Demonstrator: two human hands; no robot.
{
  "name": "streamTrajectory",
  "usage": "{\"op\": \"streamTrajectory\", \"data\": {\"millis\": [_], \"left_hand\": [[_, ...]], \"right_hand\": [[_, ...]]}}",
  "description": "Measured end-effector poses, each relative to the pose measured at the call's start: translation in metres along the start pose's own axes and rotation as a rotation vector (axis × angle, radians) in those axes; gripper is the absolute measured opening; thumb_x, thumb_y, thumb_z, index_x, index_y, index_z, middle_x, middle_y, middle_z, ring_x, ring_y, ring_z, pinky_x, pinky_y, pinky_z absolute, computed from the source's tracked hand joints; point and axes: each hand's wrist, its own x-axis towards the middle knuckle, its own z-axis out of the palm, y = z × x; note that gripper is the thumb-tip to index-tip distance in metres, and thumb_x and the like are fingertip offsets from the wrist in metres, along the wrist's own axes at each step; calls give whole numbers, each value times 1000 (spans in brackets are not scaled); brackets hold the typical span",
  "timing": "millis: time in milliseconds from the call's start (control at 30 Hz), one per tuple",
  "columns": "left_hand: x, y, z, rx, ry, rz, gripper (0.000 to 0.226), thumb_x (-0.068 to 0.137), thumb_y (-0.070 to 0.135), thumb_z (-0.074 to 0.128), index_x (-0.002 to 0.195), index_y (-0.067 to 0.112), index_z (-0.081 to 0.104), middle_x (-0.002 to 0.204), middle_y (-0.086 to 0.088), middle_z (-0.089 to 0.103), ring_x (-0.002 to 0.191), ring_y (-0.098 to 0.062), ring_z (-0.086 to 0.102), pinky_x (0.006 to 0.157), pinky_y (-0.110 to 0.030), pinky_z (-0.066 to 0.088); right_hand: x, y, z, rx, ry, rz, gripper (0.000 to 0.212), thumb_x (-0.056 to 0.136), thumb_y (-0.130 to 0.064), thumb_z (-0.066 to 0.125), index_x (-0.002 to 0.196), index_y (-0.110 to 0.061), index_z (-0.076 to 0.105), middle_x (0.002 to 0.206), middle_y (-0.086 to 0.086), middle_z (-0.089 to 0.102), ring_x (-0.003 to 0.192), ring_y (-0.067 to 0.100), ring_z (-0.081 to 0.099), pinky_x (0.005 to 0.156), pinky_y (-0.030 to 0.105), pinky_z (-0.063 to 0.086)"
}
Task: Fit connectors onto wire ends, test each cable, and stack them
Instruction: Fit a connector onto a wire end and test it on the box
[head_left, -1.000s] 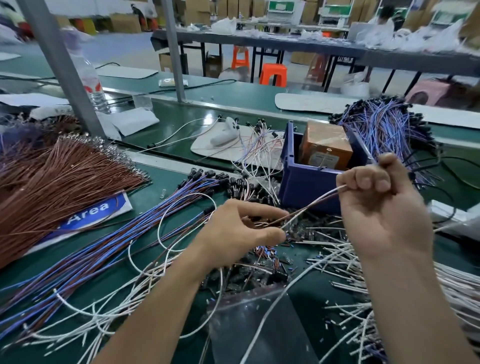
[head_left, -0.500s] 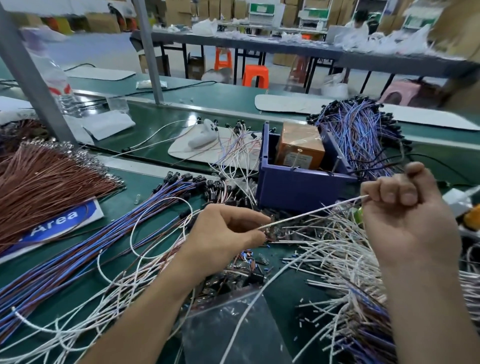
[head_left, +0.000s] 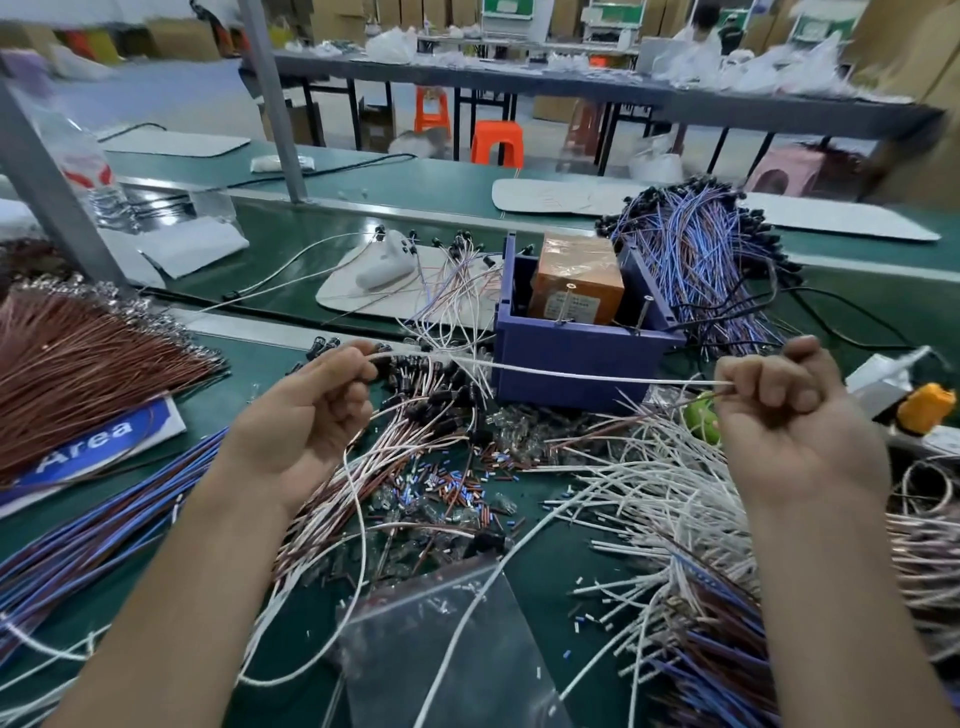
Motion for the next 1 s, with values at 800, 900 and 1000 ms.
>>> {"op": "streamTrajectory", "data": {"millis": [800,900,1000], "left_hand": [[-21,-66,44,939,-246,63,4,82,39,83,86,41,83,70,-3,76,57,-16,56,55,-28,43],[-21,-64,44,902,-277,45,7,83,26,85,85,32,84,67,-11,75,58,-17,58,58,-27,46],[-22,-63,47,824,-271,49,15,81,8,84,81,23,85,61,-12,71,51,-11,59,52,-18,47]], "right_hand": [[-2,39,-17,12,152,112,32,105,-7,39,76,-12,52,53,-5,25,43,13,24,48,25,34],[-1,38,-18,5,160,90,34,105,-6,39,75,-12,52,51,-4,25,43,14,25,54,26,33],[-2,39,-18,-18,170,84,31,105,-6,39,78,-12,52,51,-4,25,43,14,25,49,24,35]]}}
